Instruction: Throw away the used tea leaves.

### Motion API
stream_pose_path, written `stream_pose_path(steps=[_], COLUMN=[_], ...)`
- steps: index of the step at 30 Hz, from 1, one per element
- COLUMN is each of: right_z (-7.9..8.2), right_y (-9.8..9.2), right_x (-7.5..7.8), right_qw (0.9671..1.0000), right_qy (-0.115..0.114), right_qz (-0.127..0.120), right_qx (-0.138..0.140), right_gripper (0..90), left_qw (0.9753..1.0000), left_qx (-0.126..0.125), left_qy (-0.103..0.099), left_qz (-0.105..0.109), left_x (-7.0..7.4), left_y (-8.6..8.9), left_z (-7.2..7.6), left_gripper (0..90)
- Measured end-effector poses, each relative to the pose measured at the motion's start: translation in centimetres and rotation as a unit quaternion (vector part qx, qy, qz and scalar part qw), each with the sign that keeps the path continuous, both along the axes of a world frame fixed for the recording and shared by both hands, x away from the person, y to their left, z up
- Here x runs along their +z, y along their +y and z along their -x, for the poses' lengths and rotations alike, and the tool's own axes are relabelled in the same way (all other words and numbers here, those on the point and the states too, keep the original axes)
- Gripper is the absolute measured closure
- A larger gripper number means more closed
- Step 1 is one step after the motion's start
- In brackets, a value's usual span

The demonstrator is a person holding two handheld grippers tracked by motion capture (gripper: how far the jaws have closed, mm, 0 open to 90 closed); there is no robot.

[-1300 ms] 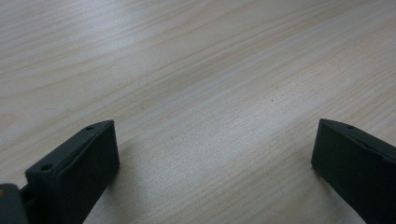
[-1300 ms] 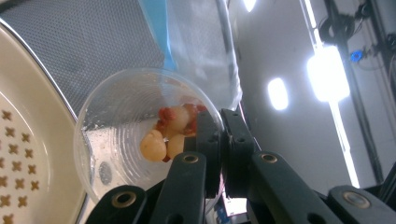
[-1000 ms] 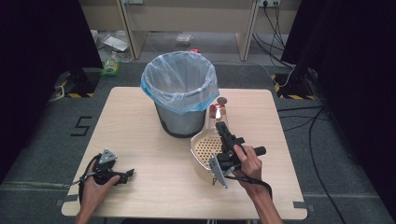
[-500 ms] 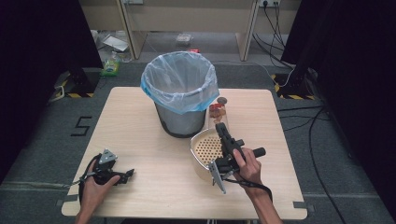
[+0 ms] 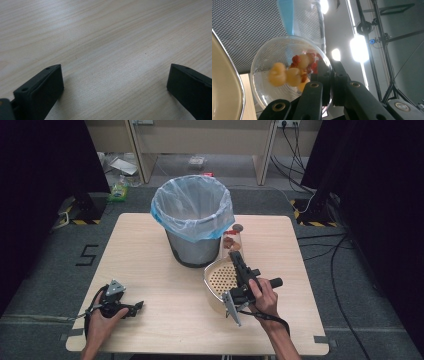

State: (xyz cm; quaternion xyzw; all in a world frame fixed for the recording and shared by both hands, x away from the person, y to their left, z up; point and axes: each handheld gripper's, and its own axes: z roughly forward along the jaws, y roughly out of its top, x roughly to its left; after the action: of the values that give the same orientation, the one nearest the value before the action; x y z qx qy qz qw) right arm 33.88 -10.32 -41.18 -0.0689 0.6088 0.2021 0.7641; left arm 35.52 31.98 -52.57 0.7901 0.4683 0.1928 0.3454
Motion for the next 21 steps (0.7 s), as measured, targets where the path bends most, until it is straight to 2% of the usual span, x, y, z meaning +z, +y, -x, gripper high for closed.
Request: stream_pose_path(steps=[1,3,4,6,7,11,12,14,15,16,17,21], right_z=[0.2,-0.2,-0.2,-0.3,-0.1,0.2,-0.3,-0.1,0.5,0.2,-0.2,0.0], right_y=[0.0,0.0,0.1,0.1,-0.2,-0.3,-0.2,-0.1,0.2,0.4,0.4,1.0], right_x=[0.1,0.1,-0.4,-0.4,-0.1,0.0,-0.6,-0.6,-0.4,-0.1,-0.5,-0.8], right_qw=[1.0,1.0,0.9999,0.9999,0.9999,0.9999,0.9999,1.0,0.9997,0.9994,0.9999,0.9997], right_qy=[-0.004,0.004,-0.003,-0.005,-0.003,-0.011,-0.003,0.0,-0.02,-0.021,-0.007,-0.005], right_qz=[-0.002,-0.003,0.012,0.015,0.004,-0.001,0.011,0.005,0.005,0.026,0.008,0.024], right_qx=[0.003,-0.005,-0.004,-0.006,-0.009,0.0,-0.01,-0.004,0.013,0.003,-0.002,0.005], right_gripper=[87.8,87.8,87.8,87.8,87.7,87.7,87.7,87.8,87.8,87.8,87.7,87.7], left_qw=[1.0,1.0,1.0,1.0,1.0,1.0,1.0,1.0,1.0,1.0,1.0,1.0], left_qx=[0.0,0.0,0.0,0.0,0.0,0.0,0.0,0.0,0.001,0.0,0.0,0.0], left_qy=[-0.001,0.0,0.0,0.0,0.0,0.0,-0.001,0.0,0.0,0.0,0.0,0.001], left_qz=[-0.001,0.0,-0.001,0.0,0.0,0.0,-0.001,-0.001,0.001,0.0,-0.001,0.001], left_x=[0.0,0.0,0.0,0.0,0.0,0.0,0.0,0.0,0.0,0.0,0.0,0.0], left_y=[0.0,0.0,0.0,0.0,0.0,0.0,0.0,0.0,0.0,0.0,0.0,0.0], left_z=[0.0,0.0,0.0,0.0,0.0,0.0,0.0,0.0,0.0,0.0,0.0,0.0], left_gripper=[0.0,0.0,0.0,0.0,0.0,0.0,0.0,0.0,0.0,0.0,0.0,0.0])
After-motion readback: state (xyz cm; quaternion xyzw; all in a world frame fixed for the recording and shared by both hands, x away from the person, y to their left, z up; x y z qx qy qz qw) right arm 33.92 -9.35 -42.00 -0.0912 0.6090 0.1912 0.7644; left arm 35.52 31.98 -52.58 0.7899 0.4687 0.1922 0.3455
